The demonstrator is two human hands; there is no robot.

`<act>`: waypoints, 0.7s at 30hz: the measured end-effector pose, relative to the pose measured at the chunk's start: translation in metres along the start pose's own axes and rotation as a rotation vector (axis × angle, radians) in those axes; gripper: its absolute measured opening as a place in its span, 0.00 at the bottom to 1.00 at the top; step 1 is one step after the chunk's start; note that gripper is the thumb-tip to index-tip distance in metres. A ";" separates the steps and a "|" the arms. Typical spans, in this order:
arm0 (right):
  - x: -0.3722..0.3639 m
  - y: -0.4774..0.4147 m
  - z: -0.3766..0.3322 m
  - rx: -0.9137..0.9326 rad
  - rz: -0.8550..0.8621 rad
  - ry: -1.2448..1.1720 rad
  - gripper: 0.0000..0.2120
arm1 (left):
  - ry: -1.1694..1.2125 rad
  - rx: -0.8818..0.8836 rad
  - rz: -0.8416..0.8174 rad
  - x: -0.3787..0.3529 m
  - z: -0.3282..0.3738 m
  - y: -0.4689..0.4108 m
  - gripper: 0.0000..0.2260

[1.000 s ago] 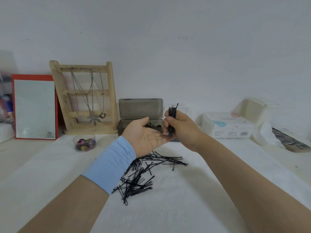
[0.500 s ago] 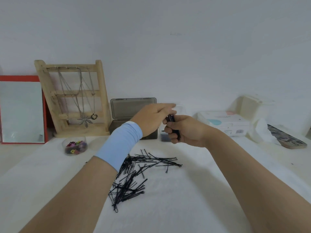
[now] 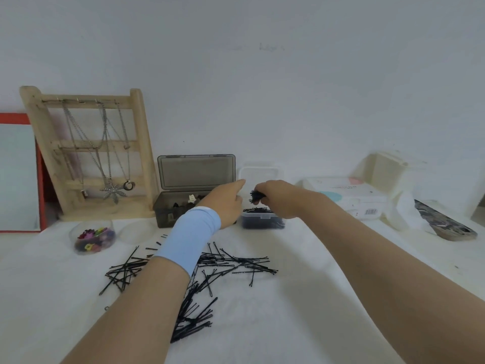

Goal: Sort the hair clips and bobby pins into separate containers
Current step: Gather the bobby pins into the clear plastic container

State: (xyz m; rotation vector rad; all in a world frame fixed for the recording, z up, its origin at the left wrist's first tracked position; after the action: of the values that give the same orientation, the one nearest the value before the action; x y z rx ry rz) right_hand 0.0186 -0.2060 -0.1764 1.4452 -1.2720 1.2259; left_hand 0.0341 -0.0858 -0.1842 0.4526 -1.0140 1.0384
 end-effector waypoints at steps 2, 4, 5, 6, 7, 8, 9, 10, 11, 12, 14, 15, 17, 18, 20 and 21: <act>-0.008 -0.007 0.000 0.013 -0.017 0.007 0.15 | -0.007 -0.005 0.035 0.004 -0.005 0.000 0.23; -0.011 -0.009 0.006 0.009 -0.012 -0.109 0.23 | -0.023 -0.025 0.058 0.008 -0.007 0.002 0.22; -0.010 -0.008 0.010 0.004 0.001 -0.178 0.27 | -0.036 -0.037 0.063 0.009 -0.006 0.004 0.22; -0.008 -0.005 0.014 0.000 0.017 -0.242 0.30 | -0.056 -0.049 0.055 0.008 -0.005 0.004 0.22; -0.006 -0.003 0.019 -0.008 0.032 -0.306 0.31 | -0.082 -0.063 0.036 0.004 -0.003 0.005 0.22; -0.005 -0.001 0.024 -0.020 0.043 -0.376 0.32 | -0.114 -0.079 0.009 -0.002 -0.001 0.005 0.21; -0.004 0.002 0.028 -0.035 0.048 -0.442 0.32 | -0.147 -0.101 -0.018 -0.008 0.002 0.005 0.21; -0.004 0.004 0.031 -0.046 0.050 -0.488 0.31 | -0.182 -0.123 -0.036 -0.013 0.005 0.005 0.20; -0.004 0.007 0.032 -0.051 0.053 -0.512 0.29 | -0.216 -0.142 -0.045 -0.017 0.008 0.006 0.19; -0.005 0.009 0.033 -0.055 0.060 -0.509 0.28 | -0.259 -0.158 -0.052 -0.020 0.010 0.005 0.18; -0.002 0.012 0.034 -0.055 0.108 -0.459 0.22 | -0.397 -0.182 -0.088 -0.025 0.011 0.005 0.19; 0.001 0.014 0.034 -0.055 0.160 -0.445 0.19 | -0.467 -0.188 -0.105 -0.027 0.012 0.005 0.19; 0.007 0.019 0.038 -0.047 0.255 -0.491 0.15 | -0.496 -0.186 -0.093 -0.025 0.012 0.005 0.20; 0.009 0.022 0.040 -0.046 0.279 -0.493 0.16 | -0.468 -0.192 -0.070 -0.023 0.014 0.006 0.20; 0.008 0.027 0.043 -0.061 0.252 -0.389 0.21 | -0.414 -0.235 -0.049 -0.023 0.022 0.007 0.21; 0.005 0.028 0.044 -0.073 0.200 -0.337 0.22 | -0.405 -0.244 -0.070 -0.026 0.024 0.008 0.22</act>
State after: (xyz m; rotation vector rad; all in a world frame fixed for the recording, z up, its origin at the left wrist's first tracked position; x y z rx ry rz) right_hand -0.0031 -0.2537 -0.1796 1.5446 -1.7056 1.0783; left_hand 0.0125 -0.1130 -0.1958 0.5032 -1.4558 0.7613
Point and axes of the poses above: each hand's wrist, its own y-axis away from the middle knuckle, its own x-axis out of the back of the hand, z = x × y, the point moved 8 cm from there along -y, towards the middle knuckle
